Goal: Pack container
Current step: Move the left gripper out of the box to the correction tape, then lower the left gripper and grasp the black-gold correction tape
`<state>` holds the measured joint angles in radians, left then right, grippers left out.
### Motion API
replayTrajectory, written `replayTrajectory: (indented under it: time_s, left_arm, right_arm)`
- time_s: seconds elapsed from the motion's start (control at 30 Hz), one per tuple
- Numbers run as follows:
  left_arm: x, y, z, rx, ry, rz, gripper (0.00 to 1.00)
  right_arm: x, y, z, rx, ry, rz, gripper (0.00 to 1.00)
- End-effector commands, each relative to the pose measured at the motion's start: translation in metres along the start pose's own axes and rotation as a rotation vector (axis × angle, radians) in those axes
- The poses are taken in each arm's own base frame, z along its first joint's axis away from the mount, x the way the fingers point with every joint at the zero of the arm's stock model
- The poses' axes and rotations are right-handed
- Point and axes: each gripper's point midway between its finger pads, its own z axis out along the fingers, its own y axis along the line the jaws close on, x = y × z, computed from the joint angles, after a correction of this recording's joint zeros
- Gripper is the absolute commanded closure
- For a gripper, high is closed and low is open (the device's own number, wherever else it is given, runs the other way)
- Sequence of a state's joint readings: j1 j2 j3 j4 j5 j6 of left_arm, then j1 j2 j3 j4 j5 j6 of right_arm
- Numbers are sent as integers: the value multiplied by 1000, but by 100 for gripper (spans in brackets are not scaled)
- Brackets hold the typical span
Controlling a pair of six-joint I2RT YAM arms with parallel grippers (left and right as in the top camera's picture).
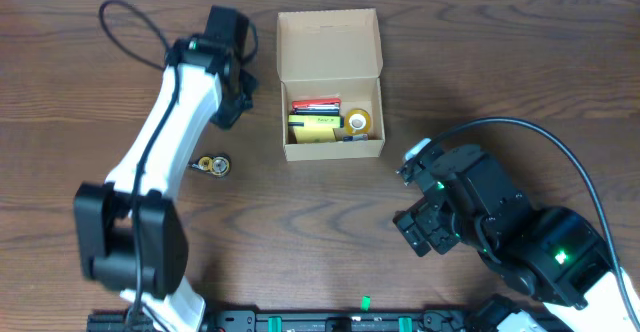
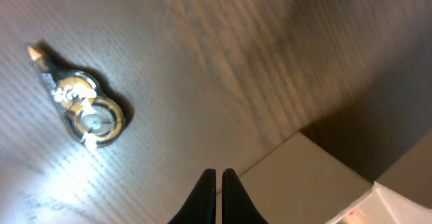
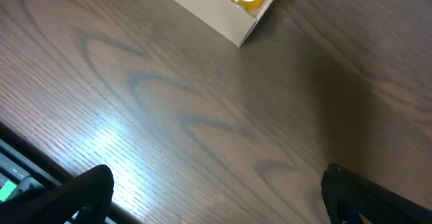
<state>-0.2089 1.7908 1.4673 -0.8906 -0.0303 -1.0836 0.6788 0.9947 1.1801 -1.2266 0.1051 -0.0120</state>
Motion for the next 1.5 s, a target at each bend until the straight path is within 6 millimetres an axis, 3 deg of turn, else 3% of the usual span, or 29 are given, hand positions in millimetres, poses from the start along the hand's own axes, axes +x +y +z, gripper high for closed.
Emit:
replayTrajectory:
  time_s: [0.0,0.03,0.1,0.2,0.3,0.47,0.6,0.87,1.0,1.17,1.47]
  left_arm:
    - [15,27,16,-32,16,-45,94]
    - [20,37,19,-40,19,-47,91]
    - [27,53,20,-62,26,-45,71]
    - [33,69,18,-75,27,-60,50]
    - [38,90,14,-87,13,-133,40]
    - [45,118,13,-109,2,-283,39]
    - [39,133,26,-107,-21,-432,38]
    - [9,137,31,-79,-142,-481,36]
    - [-1,118,41,-10,-163,-489,37]
    - [5,104,64,5,-98,-506,42]
    - [17,119,65,-66,-68,-627,43]
  right_arm:
    - [0,-1,0,5,2,-8,1]
    - [0,-1,0,5,2,-8,1]
    - [0,-1,0,5,2,-8,1]
    - [0,-1,0,5,2,-8,1]
    - [0,-1,0,5,2,-8,1]
    - [0,-1,0,5,2,-8,1]
    - [0,-1,0,5,2,-8,1]
    - [0,-1,0,5,2,-8,1]
    - [0,-1,0,5,2,-8,1]
    - [0,-1,0,5,2,-8,1]
    - [0,-1,0,5,2,-8,1]
